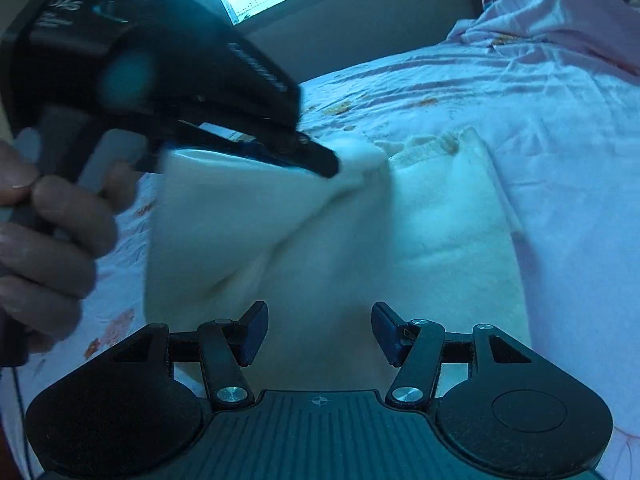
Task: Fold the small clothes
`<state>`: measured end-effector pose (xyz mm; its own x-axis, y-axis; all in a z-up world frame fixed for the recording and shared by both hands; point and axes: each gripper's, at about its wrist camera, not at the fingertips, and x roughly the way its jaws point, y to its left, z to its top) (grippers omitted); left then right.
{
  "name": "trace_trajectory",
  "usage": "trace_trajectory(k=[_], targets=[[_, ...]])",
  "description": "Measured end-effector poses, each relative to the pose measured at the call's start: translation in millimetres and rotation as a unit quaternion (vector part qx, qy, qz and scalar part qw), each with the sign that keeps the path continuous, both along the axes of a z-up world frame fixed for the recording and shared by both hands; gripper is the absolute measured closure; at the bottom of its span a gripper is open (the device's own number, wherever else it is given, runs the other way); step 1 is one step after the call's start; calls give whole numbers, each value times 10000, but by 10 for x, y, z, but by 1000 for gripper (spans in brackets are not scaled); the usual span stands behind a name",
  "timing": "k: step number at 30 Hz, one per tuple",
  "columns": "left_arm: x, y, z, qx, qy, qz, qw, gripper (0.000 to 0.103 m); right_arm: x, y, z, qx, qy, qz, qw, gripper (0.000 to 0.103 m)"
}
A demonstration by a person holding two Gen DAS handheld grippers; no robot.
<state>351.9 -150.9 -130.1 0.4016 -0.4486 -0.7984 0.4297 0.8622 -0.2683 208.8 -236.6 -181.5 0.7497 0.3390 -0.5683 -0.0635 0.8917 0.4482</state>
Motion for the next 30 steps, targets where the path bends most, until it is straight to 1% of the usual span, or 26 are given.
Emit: trace_trajectory(k=[2,4,5,6,7,9,10,12,13,15,17,19,20,22,23,24,26,28,30], targets=[[-29,-245,-184,101,391,-218,9989,100,-102,-139,-47,184,76,29,9998,45],[-80,-316,-234,194,503,-259,9982,99,-190,-257,-72,507,99,75,9986,45],[-113,-288,-181,135,440,-267,9986,97,-213,-291,-77,639,105,102,9979,45],[-148,-229,-90,67,322,-257,9991,89,-240,-325,-77,799,77,129,9967,45],[-190,-142,30,8,161,-236,9996,82,-269,-340,-75,928,51,136,9956,45],[-237,64,234,58,-200,-110,9997,80,-267,-365,-65,1111,47,105,9937,45],[-241,195,306,136,-321,13,9994,81,-249,-367,-58,1227,55,90,9924,45],[-190,433,367,280,-426,312,9982,81,-192,-358,-34,1478,57,41,9890,45],[-178,565,350,409,-477,479,9969,81,-137,-368,-35,1626,77,11,9867,45],[-128,829,270,626,-451,813,9937,81,-22,-371,-69,1875,255,-58,9819,45],[-112,1049,124,753,-364,1088,9905,81,102,-366,-107,1900,447,-164,9806,45],[-127,1169,-42,836,-242,1200,9890,81,224,-372,-133,1961,532,-251,9788,45],[-131,1215,-123,845,-165,1219,9888,81,281,-382,-119,1912,520,-309,9797,45],[-176,1239,-270,752,-1,1192,9900,81,424,-393,-83,1633,476,-432,9845,45],[-234,1225,-346,702,88,1073,9917,81,503,-396,-78,1532,472,-454,9860,45],[-296,1168,-413,790,75,924,9925,84,590,-411,-108,1525,487,-447,9861,45],[-418,1063,-509,1097,-202,732,9911,84,800,-423,-148,1623,536,-386,9845,45],[-457,1063,-545,1118,-302,703,9908,84,972,-431,-198,1729,597,-360,9825,45],[-453,1100,-560,1034,-285,692,9918,84,1094,-434,-249,1822,624,-347,9807,45]])
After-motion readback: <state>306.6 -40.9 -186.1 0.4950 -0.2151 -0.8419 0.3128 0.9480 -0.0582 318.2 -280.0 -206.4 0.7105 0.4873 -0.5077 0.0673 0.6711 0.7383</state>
